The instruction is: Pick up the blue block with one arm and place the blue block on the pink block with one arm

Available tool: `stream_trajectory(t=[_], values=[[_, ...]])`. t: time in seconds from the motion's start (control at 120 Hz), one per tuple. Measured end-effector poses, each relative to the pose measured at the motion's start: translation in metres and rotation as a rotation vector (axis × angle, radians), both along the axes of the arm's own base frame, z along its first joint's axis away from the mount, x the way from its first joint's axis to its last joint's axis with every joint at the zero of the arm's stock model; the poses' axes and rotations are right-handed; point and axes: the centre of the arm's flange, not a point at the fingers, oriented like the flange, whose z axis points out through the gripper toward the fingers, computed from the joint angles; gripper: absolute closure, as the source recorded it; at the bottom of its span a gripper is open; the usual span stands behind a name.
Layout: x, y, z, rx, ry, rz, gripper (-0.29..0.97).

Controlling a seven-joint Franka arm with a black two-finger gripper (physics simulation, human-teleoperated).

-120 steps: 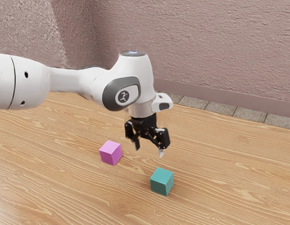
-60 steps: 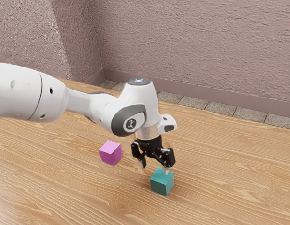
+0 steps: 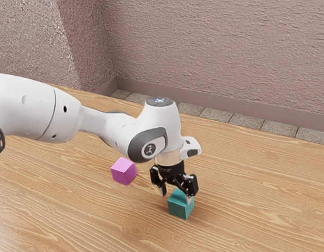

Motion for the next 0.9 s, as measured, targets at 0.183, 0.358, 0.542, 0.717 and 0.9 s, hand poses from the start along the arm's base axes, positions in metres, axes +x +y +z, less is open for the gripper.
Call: stream_trajectory(t=[0.183,0.358,0.542,0.717,0.9], values=[[-0.001,-0.002,-0.010,0.006,0.012,0.002,0.07],[0.000,-0.002,-0.014,0.021,0.002,-0.010,0.07],[0.004,-0.003,-0.014,0.026,-0.013,-0.018,0.08],[0.006,-0.003,-0.017,0.028,-0.018,-0.021,0.08],[0.006,-0.003,-0.024,0.030,-0.015,-0.022,0.09]])
